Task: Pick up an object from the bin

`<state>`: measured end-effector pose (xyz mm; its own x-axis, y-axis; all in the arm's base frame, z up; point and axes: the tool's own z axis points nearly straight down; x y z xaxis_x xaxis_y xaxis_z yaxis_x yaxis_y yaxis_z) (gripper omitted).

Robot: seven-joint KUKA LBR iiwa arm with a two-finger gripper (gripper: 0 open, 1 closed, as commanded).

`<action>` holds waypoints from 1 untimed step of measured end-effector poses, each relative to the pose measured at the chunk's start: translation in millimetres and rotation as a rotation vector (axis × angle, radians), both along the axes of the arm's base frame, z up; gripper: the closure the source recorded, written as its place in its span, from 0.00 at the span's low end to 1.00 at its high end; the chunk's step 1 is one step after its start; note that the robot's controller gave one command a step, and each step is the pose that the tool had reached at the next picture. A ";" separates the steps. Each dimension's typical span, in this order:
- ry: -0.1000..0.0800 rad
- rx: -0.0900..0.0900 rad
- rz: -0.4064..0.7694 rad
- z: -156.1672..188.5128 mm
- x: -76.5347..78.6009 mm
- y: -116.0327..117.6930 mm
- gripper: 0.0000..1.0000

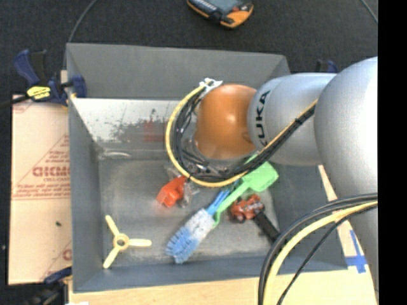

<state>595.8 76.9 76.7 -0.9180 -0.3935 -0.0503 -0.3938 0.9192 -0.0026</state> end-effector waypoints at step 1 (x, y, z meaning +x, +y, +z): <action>0.016 -0.004 -0.001 23.7 -4.7 -1.4 1.00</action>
Offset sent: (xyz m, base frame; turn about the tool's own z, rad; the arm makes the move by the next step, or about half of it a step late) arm -0.0042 -0.0012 0.0505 -0.0002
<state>591.0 75.5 100.4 -0.9188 -0.3931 -0.0344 -0.3934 0.9194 0.0000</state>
